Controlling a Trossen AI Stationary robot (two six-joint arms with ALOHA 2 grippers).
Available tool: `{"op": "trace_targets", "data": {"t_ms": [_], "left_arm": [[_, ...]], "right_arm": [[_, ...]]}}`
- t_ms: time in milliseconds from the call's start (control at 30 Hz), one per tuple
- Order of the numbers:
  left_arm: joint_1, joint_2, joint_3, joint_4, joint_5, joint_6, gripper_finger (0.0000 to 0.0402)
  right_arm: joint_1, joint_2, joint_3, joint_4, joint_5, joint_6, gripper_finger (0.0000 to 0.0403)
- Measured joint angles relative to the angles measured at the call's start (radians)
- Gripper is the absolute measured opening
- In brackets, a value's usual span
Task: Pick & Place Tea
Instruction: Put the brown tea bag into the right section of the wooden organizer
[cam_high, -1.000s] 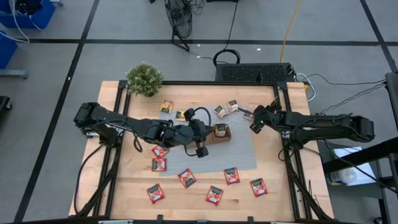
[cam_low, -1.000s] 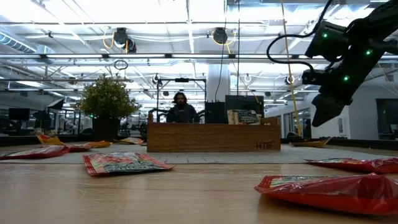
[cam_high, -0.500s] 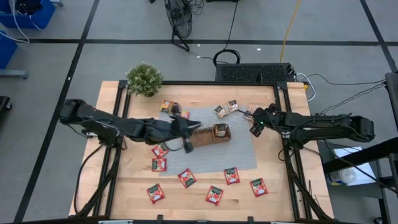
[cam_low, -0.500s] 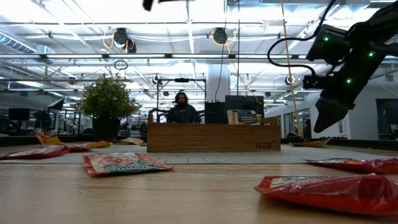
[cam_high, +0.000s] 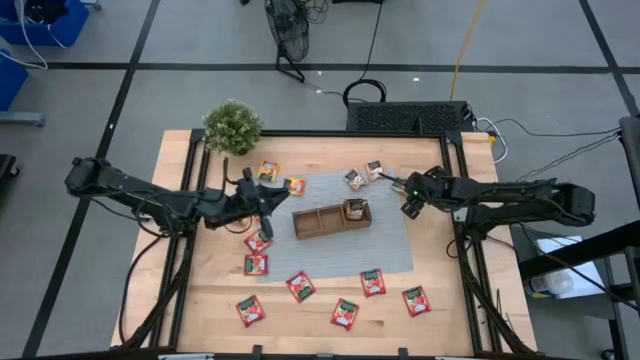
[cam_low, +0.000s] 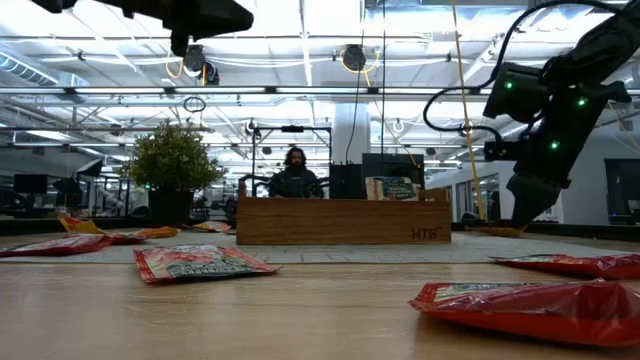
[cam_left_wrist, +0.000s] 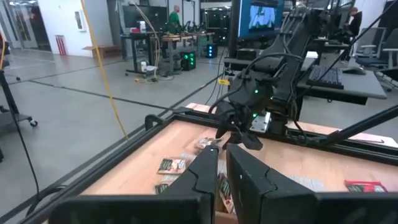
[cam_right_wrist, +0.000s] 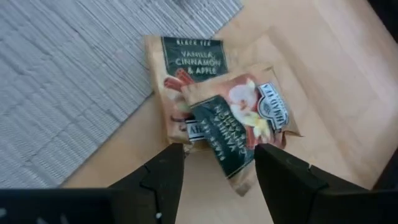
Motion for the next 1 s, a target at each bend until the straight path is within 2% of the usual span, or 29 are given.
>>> {"op": "trace_targets", "data": {"t_ms": [367, 600, 800, 1000], "left_arm": [[0.000, 0.004, -0.007, -0.006, 0.001, -0.003, 0.0042], [0.000, 0.004, -0.007, -0.007, 0.001, -0.003, 0.0042], [0.000, 0.004, -0.007, -0.008, 0.002, -0.002, 0.0042], [0.000, 0.004, -0.007, -0.008, 0.002, -0.003, 0.0042]], "right_arm": [[-0.055, 0.034, 0.000, 0.026, -0.002, -0.006, 0.0151], [-0.054, 0.034, 0.000, 0.135, -0.116, -0.067, 0.0128], [-0.007, 0.034, 0.000, 0.112, -0.130, -0.126, 0.0135], [0.014, 0.037, 0.000, 0.140, -0.076, -0.142, 0.0153]]}}
